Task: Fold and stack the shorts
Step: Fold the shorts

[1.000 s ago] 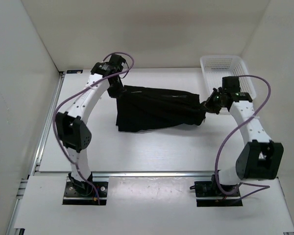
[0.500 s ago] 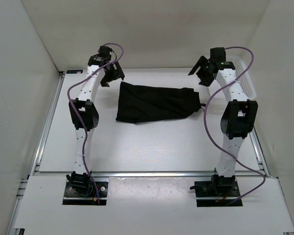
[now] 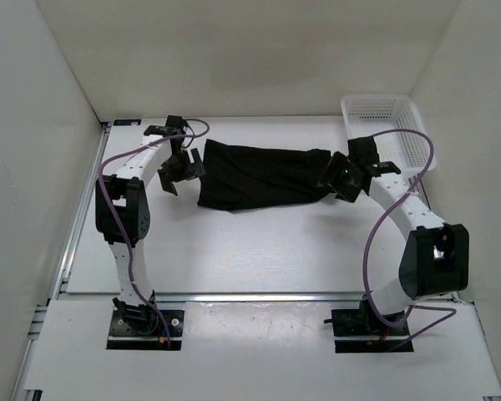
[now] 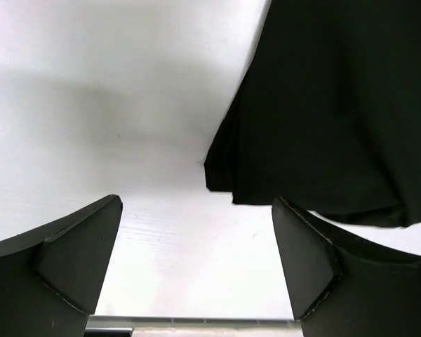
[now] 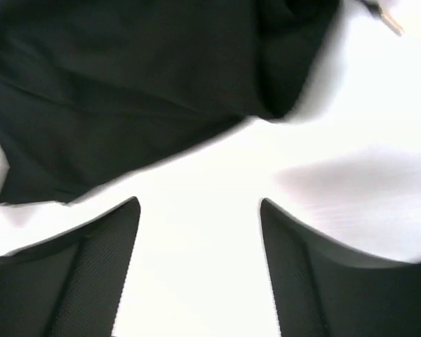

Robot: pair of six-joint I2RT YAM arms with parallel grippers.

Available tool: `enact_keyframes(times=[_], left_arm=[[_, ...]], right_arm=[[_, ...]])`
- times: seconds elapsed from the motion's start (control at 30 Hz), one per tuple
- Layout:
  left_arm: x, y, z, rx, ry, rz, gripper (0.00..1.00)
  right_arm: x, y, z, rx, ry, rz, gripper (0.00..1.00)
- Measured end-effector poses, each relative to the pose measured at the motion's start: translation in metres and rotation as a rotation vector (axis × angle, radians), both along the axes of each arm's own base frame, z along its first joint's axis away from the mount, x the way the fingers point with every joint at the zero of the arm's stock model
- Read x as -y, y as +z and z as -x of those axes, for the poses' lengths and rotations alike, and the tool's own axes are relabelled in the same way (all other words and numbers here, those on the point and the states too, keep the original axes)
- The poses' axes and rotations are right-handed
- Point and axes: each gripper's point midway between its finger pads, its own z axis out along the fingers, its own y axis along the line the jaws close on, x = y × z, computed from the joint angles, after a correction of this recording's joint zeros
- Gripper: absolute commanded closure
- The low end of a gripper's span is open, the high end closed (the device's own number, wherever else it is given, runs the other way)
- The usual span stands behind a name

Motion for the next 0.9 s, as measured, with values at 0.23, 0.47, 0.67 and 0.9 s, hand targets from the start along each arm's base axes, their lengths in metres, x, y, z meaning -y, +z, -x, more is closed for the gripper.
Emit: enact_keyframes(times=[0.23, 0.47, 0.67, 0.9], left_arm=[[0.024, -0.038, 0.022, -0.09, -0.031, 0.052, 0.0], [0.052, -0.06, 0.021, -0.112, -0.044, 0.092, 0.9], [0.049, -0.063, 0.018, -0.114, -0.029, 0.099, 0.9], [0.031, -0.059, 0.01, -0.095, 0.012, 0.1, 0.9]], right_arm=[[0.012, -0.052, 0.031, -0.145, -0.02, -0.043, 0.19], [0.0, -0.073, 0.001, -0.157, -0.031, -0.119, 0.21], [-0.007, -0.098, -0.033, -0.176, -0.037, -0.115, 0.44], [-0.009, -0.097, -0.071, -0.123, -0.036, -0.081, 1.0]])
